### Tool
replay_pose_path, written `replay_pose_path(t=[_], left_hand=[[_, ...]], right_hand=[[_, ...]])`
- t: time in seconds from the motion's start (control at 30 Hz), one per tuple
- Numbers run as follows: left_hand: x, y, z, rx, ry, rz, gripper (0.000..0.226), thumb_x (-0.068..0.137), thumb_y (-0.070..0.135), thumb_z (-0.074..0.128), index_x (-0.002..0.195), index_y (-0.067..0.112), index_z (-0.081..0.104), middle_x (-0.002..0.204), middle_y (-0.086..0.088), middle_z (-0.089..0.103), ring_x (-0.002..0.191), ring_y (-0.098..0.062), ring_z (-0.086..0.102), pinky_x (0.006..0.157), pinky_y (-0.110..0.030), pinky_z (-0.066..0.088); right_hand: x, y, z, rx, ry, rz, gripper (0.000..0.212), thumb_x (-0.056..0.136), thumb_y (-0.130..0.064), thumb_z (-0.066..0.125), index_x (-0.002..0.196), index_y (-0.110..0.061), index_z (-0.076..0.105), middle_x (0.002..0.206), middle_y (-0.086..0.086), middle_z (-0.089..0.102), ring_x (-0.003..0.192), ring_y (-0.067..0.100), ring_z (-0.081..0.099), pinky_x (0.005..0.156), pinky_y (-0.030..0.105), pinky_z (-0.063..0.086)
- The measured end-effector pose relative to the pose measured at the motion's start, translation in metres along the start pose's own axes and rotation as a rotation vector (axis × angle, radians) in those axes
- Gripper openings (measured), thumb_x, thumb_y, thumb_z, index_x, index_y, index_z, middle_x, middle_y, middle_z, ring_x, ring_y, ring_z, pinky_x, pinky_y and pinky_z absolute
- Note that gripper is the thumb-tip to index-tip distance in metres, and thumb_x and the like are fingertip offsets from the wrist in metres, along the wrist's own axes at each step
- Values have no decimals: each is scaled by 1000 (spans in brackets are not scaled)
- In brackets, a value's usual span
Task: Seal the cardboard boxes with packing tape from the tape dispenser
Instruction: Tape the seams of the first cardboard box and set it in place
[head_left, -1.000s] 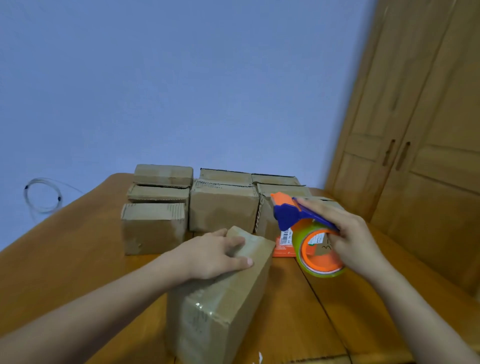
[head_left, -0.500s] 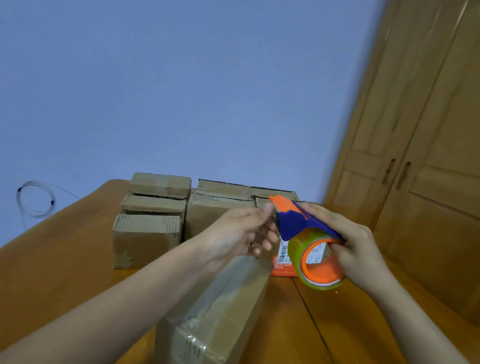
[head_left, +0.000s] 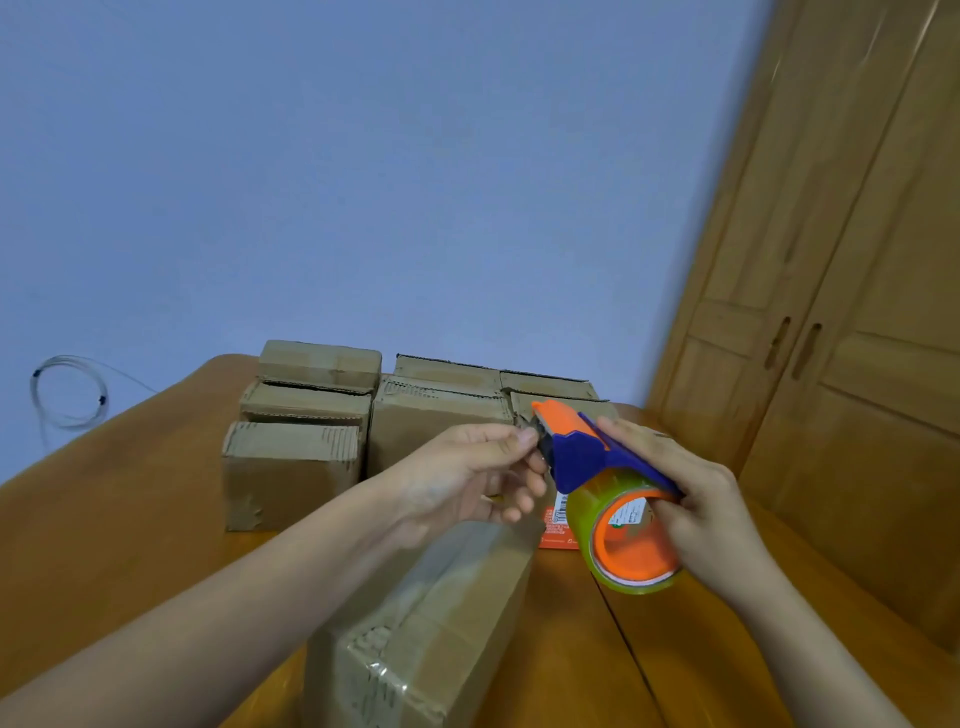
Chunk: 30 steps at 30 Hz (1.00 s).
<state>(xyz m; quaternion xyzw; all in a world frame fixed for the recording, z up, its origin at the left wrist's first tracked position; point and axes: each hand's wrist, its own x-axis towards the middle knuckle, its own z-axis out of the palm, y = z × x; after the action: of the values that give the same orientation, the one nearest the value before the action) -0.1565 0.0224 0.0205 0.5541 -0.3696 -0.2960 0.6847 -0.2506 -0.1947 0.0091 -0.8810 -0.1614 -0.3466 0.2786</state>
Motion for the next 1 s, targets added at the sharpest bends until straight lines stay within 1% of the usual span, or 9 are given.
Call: replay_pose_path(t=[0.1, 0.23, 0.37, 0.5, 0.6, 0.73, 0.83, 0.93, 1.0], left_hand=[[-4, -5, -2, 11, -18, 16, 24, 88, 34, 61, 80, 12, 62, 73, -6, 65, 63, -15, 58, 63, -25, 48], [-9, -11, -7, 31, -72, 22, 25, 82, 37, 58, 81, 15, 70, 84, -10, 68, 73, -21, 62, 76, -34, 47], [-11, -9, -12, -10, -141, -66, 45, 75, 52, 50, 81, 16, 75, 88, -11, 70, 78, -22, 63, 79, -34, 47], [-8, -4, -10, 113, -43, -127, 69, 82, 70, 40, 72, 10, 72, 81, -13, 69, 72, -20, 62, 73, -32, 48], [-8, -3, -4, 215, 40, -149, 70, 74, 75, 36, 59, 14, 67, 76, -10, 67, 68, -18, 60, 73, -31, 48], [-7, -3, 0, 165, 57, -95, 48, 75, 58, 55, 69, 10, 61, 74, -9, 66, 65, -18, 60, 70, -31, 51], [-5, 0, 0, 154, 40, -81, 31, 82, 41, 59, 72, 11, 61, 74, -7, 65, 66, -16, 60, 68, -30, 51], [-2, 5, -2, 214, 77, -120, 29, 92, 31, 57, 71, 11, 63, 73, -7, 65, 65, -16, 59, 65, -29, 51], [1, 11, -3, 261, 120, -160, 31, 94, 29, 55, 72, 10, 62, 70, -6, 65, 63, -15, 59, 66, -29, 50]], right_hand=[[-5, 0, 3, 37, -5, 7, 77, 77, -2, 50, 128, -59, 44, 127, -39, 49, 124, -5, 46, 83, 19, 54], [-11, 4, 5, 40, 40, -9, 86, 68, 7, 45, 130, -52, 47, 129, -31, 53, 125, -1, 48, 90, 17, 49], [-14, 4, 5, -48, 47, -55, 99, 56, 13, 42, 131, -52, 49, 131, -28, 54, 127, 0, 48, 101, 13, 37], [-15, 3, 4, -107, 46, -83, 95, 61, 11, 44, 133, -51, 46, 134, -26, 52, 127, 2, 47, 100, 11, 36], [-14, 3, 4, -131, 39, -97, 89, 68, 9, 45, 136, -48, 44, 137, -21, 51, 129, 8, 46, 99, 21, 43], [-13, 2, 1, -139, 57, -98, 91, 68, 9, 43, 136, -50, 42, 138, -25, 47, 129, 7, 44, 94, 31, 47], [-12, -1, -3, -157, 70, -90, 85, 73, 3, 45, 137, -52, 38, 137, -29, 44, 128, 3, 42, 88, 25, 50], [-9, -4, -4, -200, 55, -85, 75, 79, -11, 51, 137, -55, 32, 135, -39, 38, 126, -2, 40, 80, 19, 53], [-6, -5, -5, -247, 47, -100, 73, 81, -14, 52, 139, -51, 31, 133, -38, 39, 123, 1, 41, 79, 25, 53]])
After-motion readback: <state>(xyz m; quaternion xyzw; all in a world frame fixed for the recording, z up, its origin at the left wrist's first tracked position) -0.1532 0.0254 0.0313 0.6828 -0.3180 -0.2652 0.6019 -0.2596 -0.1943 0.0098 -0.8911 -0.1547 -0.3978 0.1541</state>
